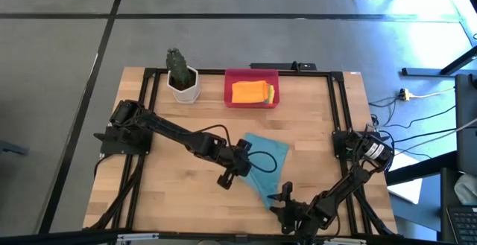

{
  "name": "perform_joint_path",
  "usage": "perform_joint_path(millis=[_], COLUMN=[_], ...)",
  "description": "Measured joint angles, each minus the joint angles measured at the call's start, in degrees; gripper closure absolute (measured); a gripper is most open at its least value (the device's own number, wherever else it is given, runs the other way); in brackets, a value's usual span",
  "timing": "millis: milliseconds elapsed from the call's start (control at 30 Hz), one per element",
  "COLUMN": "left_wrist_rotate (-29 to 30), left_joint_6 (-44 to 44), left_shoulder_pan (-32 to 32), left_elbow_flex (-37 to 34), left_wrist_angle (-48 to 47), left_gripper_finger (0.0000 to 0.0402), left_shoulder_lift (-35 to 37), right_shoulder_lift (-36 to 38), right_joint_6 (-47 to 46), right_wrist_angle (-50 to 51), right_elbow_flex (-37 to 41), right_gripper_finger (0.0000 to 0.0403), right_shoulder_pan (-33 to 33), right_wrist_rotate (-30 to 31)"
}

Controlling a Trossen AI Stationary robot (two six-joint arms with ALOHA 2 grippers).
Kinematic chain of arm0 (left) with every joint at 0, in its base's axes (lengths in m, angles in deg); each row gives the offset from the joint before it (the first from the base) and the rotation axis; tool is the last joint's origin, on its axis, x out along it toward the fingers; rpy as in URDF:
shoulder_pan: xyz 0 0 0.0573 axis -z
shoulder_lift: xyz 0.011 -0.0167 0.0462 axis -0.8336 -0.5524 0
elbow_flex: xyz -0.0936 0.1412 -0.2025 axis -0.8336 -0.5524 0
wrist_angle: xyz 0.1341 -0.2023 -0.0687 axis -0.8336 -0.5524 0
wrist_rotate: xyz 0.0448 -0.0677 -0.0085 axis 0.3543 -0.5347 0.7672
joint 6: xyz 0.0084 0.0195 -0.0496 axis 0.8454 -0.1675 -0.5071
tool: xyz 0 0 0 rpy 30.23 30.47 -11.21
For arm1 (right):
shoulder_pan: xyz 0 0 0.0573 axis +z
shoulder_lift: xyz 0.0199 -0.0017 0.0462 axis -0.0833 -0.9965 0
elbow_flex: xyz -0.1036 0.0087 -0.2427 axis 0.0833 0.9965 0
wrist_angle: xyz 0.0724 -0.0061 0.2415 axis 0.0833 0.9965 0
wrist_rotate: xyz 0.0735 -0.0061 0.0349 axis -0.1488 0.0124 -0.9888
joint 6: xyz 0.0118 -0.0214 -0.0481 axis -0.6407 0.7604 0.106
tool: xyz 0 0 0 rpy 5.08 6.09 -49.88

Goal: Fold microfiber towels
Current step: Fold the blue microfiber cloth

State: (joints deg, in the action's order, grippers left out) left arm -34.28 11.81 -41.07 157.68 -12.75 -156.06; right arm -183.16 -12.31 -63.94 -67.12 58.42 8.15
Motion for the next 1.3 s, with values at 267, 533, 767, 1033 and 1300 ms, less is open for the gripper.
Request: perform_joint_path(millis=[267, 533, 767, 1033, 1300], left_wrist_rotate=[0.0, 0.02, 0.04, 1.86, 4.12], left_joint_6=[-0.89, -2.61, -7.3, -11.89, -11.91], left_shoulder_pan=[0.0, 0.97, 5.66, 15.97, 19.04], left_elbow_flex=[-0.02, -0.04, -0.04, -0.04, -0.06], left_wrist_angle=[-0.74, -3.77, -5.62, -4.86, -3.36], left_gripper_finger=[0.0401, 0.0401, 0.0401, 0.0401, 0.0401], left_shoulder_lift=[0.0, 0.0, 0.0, 0.0, 0.0], right_shoulder_lift=[0.0, 0.0, 0.0, 0.0, 0.09], right_joint_6=[1.29, 1.43, -1.79, 3.88, -2.61], right_wrist_angle=[-0.54, -1.51, -1.7, -2.67, 11.2], right_elbow_flex=[0.0, 0.0, 0.0, -4.3, -9.15], right_gripper_finger=[0.0303, 0.0394, 0.0397, 0.0399, 0.0401], right_shoulder_pan=[1.3, 3.8, 4.29, 4.34, 4.29], right_wrist_rotate=[3.35, 8.64, 2.77, -5.68, -4.34])
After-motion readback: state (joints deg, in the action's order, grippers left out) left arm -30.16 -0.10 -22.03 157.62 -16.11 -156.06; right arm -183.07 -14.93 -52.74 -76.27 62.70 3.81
